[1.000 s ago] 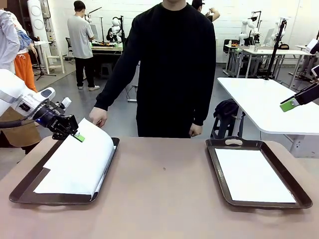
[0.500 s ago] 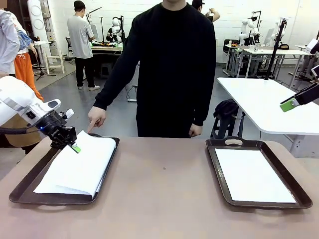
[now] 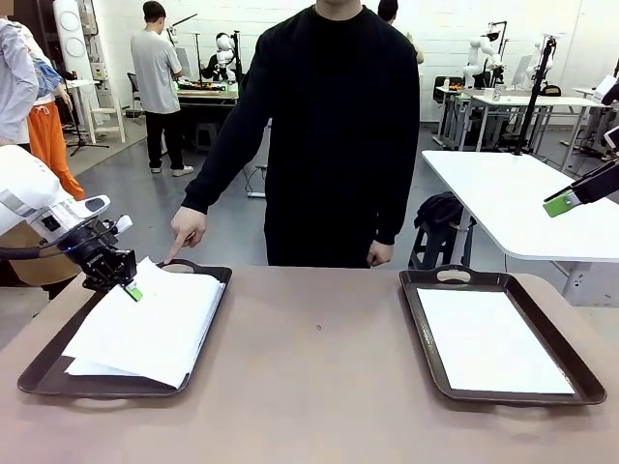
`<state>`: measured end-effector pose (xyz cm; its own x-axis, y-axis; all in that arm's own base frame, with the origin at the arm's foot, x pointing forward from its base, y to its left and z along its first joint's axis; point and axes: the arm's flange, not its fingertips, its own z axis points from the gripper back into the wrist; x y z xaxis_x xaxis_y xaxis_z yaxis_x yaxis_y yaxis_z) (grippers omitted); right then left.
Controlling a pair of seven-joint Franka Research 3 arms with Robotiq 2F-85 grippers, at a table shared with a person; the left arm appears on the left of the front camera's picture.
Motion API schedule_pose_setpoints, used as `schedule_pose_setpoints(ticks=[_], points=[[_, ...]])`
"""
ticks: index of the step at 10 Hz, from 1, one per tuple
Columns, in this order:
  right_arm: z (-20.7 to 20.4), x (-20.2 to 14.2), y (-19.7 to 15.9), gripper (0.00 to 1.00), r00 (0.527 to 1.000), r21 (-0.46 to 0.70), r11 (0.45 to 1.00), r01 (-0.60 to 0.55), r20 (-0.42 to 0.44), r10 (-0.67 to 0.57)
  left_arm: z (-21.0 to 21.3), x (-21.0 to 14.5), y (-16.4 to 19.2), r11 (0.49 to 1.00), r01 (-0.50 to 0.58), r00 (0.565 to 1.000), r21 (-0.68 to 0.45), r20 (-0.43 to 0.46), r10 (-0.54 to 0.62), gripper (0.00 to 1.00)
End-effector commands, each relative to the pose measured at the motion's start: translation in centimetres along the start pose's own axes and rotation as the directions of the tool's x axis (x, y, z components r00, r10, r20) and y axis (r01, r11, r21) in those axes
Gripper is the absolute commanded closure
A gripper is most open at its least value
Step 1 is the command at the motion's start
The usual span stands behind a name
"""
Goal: Sort the A4 documents.
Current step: Place the A4 Paper in the designated Handle tray.
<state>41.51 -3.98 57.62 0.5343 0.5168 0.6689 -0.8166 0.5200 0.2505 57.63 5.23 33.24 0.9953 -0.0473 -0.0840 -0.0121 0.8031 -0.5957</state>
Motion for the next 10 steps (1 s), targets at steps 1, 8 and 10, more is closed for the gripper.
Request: schedule_pose_setpoints(ticks=[1, 8, 10], points=[[-0.1, 0.0, 0.0, 0.00, 1.000, 0.006, 1.000, -0.003, 0.003, 0.003, 0.3, -0.6, 0.7, 0.998, -0.051, 0.999, -0.029, 0.013, 0.051, 0.99], [-0.1, 0.0, 0.0, 0.00, 1.000, 0.006, 1.000, -0.003, 0.003, 0.003, 0.0, -0.3, 1.7, 0.993, -0.113, 0.990, 0.041, 0.088, 0.109, 0.99], [-0.1, 0.0, 0.0, 0.00, 1.000, 0.006, 1.000, -0.003, 0.003, 0.003, -0.4, 0.2, 2.0, 0.991, -0.127, 0.986, 0.047, 0.110, 0.121, 0.99]])
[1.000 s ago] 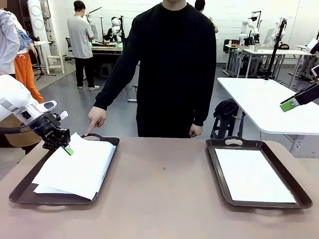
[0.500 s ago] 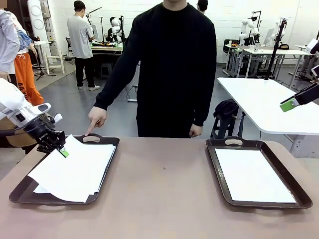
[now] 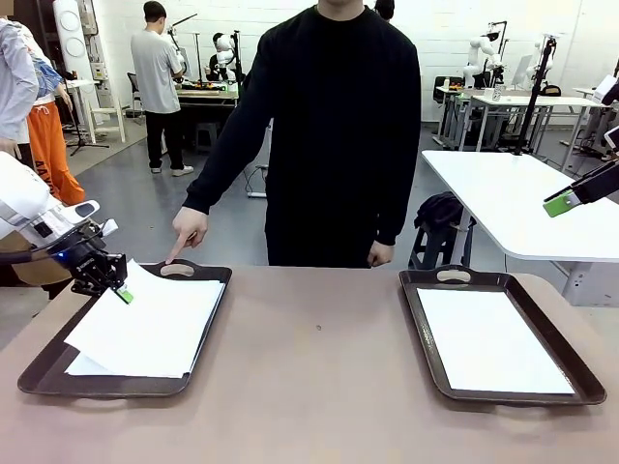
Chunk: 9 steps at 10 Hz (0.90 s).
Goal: Sort the A4 documents.
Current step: Place the A4 Paper in the designated Handle tray.
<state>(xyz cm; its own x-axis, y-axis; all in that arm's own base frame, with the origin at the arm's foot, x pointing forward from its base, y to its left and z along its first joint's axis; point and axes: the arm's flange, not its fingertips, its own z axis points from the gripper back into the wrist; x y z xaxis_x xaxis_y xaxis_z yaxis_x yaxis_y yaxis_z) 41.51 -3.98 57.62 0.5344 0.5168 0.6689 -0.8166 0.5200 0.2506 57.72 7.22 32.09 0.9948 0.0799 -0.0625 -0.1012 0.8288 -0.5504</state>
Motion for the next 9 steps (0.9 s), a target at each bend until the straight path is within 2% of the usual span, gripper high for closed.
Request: schedule_pose_setpoints(ticks=[1, 4, 5, 6, 7, 8, 9], points=[[-0.1, 0.0, 0.0, 0.00, 1.000, 0.006, 1.000, -0.003, 0.003, 0.003, -1.1, 0.4, -0.4, 1.000, -0.027, 1.000, 0.001, 0.010, 0.027, 0.99], [-0.1, 0.0, 0.0, 0.00, 1.000, 0.006, 1.000, -0.003, 0.003, 0.003, -1.7, 1.2, -1.3, 1.000, 0.015, 0.999, -0.016, -0.028, -0.016, 0.99], [-0.1, 0.0, 0.0, 0.00, 1.000, 0.006, 1.000, -0.003, 0.003, 0.003, -1.2, 1.2, -1.6, 1.000, 0.027, 0.999, -0.010, -0.032, -0.028, 0.94], [-0.1, 0.0, 0.0, 0.00, 1.000, 0.006, 1.000, -0.003, 0.003, 0.003, -1.1, 1.1, -1.7, 0.999, 0.042, 0.998, 0.010, -0.043, -0.042, 0.79], [-0.1, 0.0, 0.0, 0.00, 1.000, 0.006, 1.000, -0.003, 0.003, 0.003, -0.9, 1.0, -1.8, 0.999, 0.044, 0.998, 0.019, -0.048, -0.043, 0.74], [-0.1, 0.0, 0.0, 0.00, 1.000, 0.006, 1.000, -0.003, 0.003, 0.003, -0.8, 1.0, -1.8, 0.998, 0.046, 0.998, 0.034, -0.052, -0.044, 0.59], [-0.1, 0.0, 0.0, 0.00, 1.000, 0.006, 1.000, -0.003, 0.003, 0.003, -0.7, 1.0, -1.7, 0.998, 0.048, 0.997, 0.045, -0.056, -0.046, 0.54]])
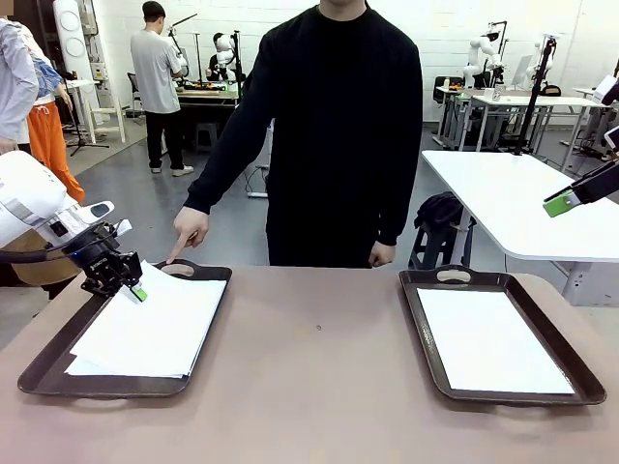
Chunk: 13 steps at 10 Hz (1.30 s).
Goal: Sort the A4 documents.
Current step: Place the A4 Paper in the designated Handle tray.
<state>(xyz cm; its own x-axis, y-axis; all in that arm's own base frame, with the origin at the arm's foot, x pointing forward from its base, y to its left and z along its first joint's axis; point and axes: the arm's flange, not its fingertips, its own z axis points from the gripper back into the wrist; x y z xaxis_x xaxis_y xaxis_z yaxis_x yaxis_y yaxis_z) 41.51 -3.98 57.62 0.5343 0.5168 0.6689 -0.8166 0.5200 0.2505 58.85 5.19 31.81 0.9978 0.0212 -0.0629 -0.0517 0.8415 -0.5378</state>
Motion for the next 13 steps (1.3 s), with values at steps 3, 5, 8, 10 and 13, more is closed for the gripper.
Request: schedule_pose_setpoints(ticks=[3, 5, 8, 10, 13], points=[[-0.1, 0.0, 0.0, 0.00, 1.000, 0.006, 1.000, -0.003, 0.003, 0.003, 1.0, -0.2, -0.1, 0.994, -0.012, 0.999, 0.104, -0.046, 0.017, 0.19], [-0.1, 0.0, 0.0, 0.00, 1.000, 0.006, 1.000, -0.003, 0.003, 0.003, 1.2, -0.1, -0.2, 0.987, -0.009, 0.998, 0.159, -0.056, 0.018, 0.00], [-0.1, 0.0, 0.0, 0.00, 1.000, 0.006, 1.000, -0.003, 0.003, 0.003, 1.5, 0.4, -1.4, 0.976, 0.031, 0.998, 0.214, -0.063, -0.018, 0.03], [-0.1, 0.0, 0.0, 0.00, 1.000, 0.006, 1.000, -0.003, 0.003, 0.003, 2.3, 0.9, -3.5, 0.952, 0.092, 0.994, 0.292, -0.078, -0.072, 0.00], [-0.1, 0.0, 0.0, 0.00, 1.000, 0.006, 1.000, -0.003, 0.003, 0.003, 3.1, 1.1, -4.0, 0.939, 0.101, 0.994, 0.328, -0.069, -0.083, 0.00]])
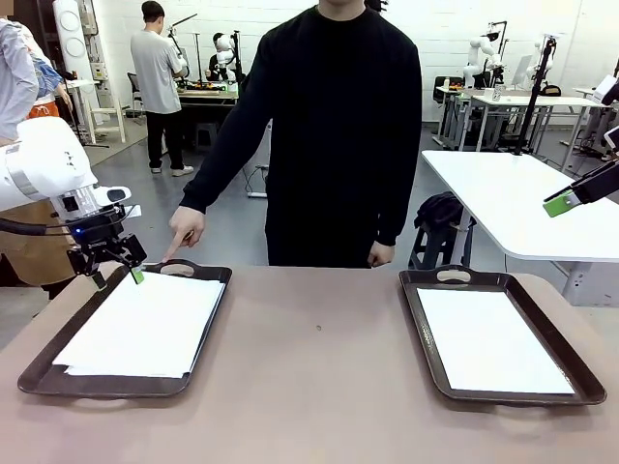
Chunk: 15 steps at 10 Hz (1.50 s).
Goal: Sort the A4 documents.
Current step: Place the A4 Paper in the designated Handle tray.
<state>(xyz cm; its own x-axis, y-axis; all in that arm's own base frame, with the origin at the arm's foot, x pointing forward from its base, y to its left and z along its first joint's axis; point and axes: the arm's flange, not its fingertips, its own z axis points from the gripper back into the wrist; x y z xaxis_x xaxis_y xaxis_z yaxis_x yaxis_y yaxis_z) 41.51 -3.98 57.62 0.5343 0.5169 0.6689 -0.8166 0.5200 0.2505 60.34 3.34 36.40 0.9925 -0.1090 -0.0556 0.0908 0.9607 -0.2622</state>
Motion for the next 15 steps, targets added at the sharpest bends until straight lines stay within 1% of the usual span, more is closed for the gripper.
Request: schedule_pose_setpoints(ticks=[1, 3, 4, 5, 15], points=[[-0.09, -0.02, 0.01, 0.00, 1.000, 0.006, 1.000, -0.003, 0.003, 0.003, 0.31, -0.19, 0.20, 0.999, -0.034, 0.999, 0.030, -0.014, 0.034, 0.00], [-0.09, -0.02, 0.01, 0.00, 1.000, 0.006, 1.000, -0.003, 0.003, 0.003, 0.25, -0.30, -0.10, 0.998, -0.046, 0.999, 0.034, -0.011, 0.046, 0.00], [-0.09, -0.02, 0.01, 0.00, 1.000, 0.006, 1.000, -0.003, 0.003, 0.003, 0.29, -0.35, -0.26, 0.995, -0.091, 0.996, 0.035, -0.007, 0.091, 0.00], [-0.09, -0.02, 0.01, 0.00, 1.000, 0.006, 1.000, -0.003, 0.003, 0.003, 0.10, -0.06, 0.26, 1.000, -0.012, 1.000, 0.009, -0.001, 0.012, 0.00], [-0.09, -0.02, 0.01, 0.00, 1.000, 0.006, 1.000, -0.003, 0.003, 0.003, 0.10, -0.06, 0.26, 1.000, -0.012, 1.000, 0.009, -0.001, 0.012, 0.00]])
